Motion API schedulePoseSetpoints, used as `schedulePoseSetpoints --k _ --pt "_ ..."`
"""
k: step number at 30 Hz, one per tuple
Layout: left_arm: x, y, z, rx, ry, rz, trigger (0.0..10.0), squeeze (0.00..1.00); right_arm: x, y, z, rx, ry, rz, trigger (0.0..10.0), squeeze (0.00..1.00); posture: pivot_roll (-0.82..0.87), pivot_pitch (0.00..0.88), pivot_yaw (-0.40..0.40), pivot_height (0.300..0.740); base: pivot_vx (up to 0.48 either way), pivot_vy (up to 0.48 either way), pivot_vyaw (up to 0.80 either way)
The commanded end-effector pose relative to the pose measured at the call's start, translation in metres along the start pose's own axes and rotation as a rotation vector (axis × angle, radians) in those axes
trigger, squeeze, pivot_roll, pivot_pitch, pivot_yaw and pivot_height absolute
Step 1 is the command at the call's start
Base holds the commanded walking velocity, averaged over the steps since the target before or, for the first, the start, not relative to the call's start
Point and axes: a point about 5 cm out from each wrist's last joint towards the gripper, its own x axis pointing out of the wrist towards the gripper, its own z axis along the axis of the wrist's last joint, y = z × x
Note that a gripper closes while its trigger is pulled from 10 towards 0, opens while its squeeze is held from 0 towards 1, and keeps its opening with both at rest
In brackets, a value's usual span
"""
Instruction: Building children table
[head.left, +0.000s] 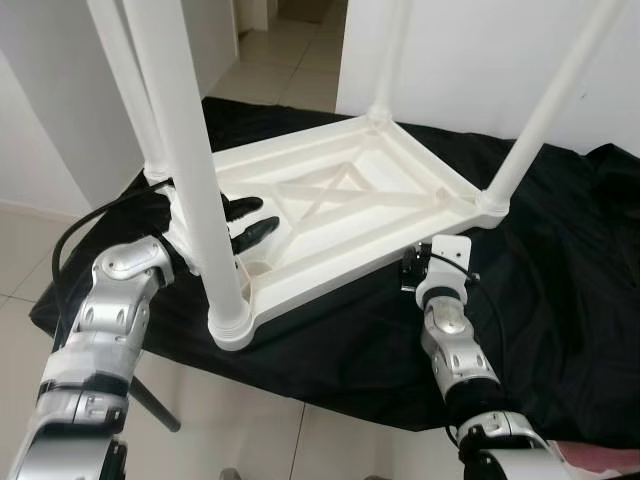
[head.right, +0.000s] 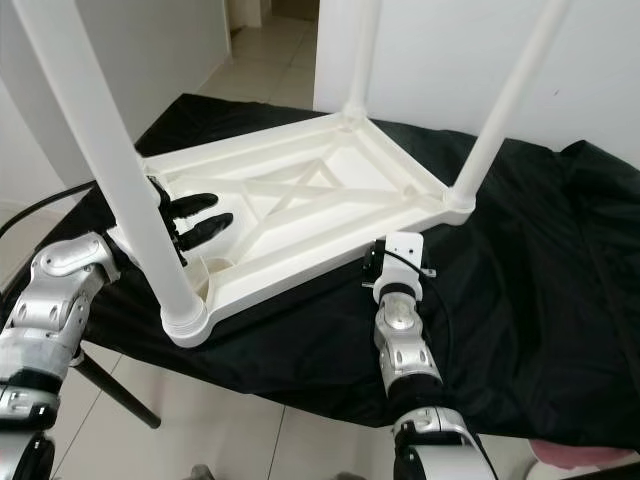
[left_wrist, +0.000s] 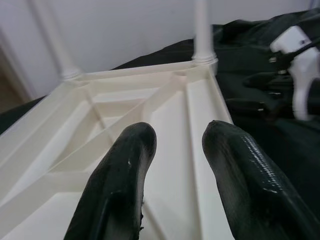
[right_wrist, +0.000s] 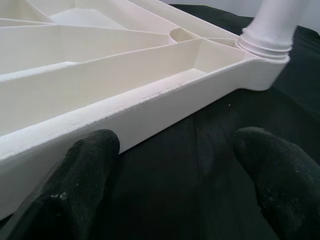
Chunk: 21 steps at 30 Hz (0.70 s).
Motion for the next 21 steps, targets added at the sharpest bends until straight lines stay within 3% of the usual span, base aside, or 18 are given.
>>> schedulePoseSetpoints --k 1,2,4,6,13,17,21 --pt "0.001 -0.008 0.001 -0.008 -0.003 -0.108 10.0 0.00 -0.001 0.003 -0.004 -0.010 0.020 0.018 10.0 0.00 0.01 0.000 -0.033 0.740 0.000 0.000 0.00" --pt "0.001 -0.017 0.003 -0.027 -0.014 -0.131 10.0 0.00 0.003 0.000 -0.003 -0.015 0.016 0.015 10.0 0.00 0.01 0.000 -0.032 0.740 0.000 0.000 0.00" --pt "0.001 -0.017 0.003 -0.027 -0.014 -0.131 10.0 0.00 0.003 0.000 -0.003 -0.015 0.016 0.015 10.0 0.00 0.01 0.000 -0.032 0.740 0.000 0.000 0.00" --pt "0.004 -0.034 0.007 -0.043 -0.022 -0.178 10.0 0.00 0.012 -0.010 0.004 0.008 -0.013 0.018 10.0 0.00 0.01 0.000 -0.016 0.740 0.000 0.000 0.00" --pt "0.017 -0.047 0.016 -0.053 -0.062 -0.181 10.0 0.00 0.021 -0.018 0.017 0.022 -0.105 0.072 10.0 0.00 0.01 0.000 -0.003 0.740 0.000 0.000 0.00" --pt "0.023 -0.049 0.020 -0.070 -0.082 -0.178 10.0 0.00 0.021 -0.021 0.018 0.026 -0.124 0.077 10.0 0.00 0.01 0.000 -0.002 0.740 0.000 0.000 0.00" --pt "0.041 -0.068 0.033 -0.092 -0.136 -0.213 10.0 0.00 0.014 -0.038 0.016 0.062 -0.183 0.048 10.0 0.00 0.00 0.000 0.006 0.740 0.000 0.000 0.00"
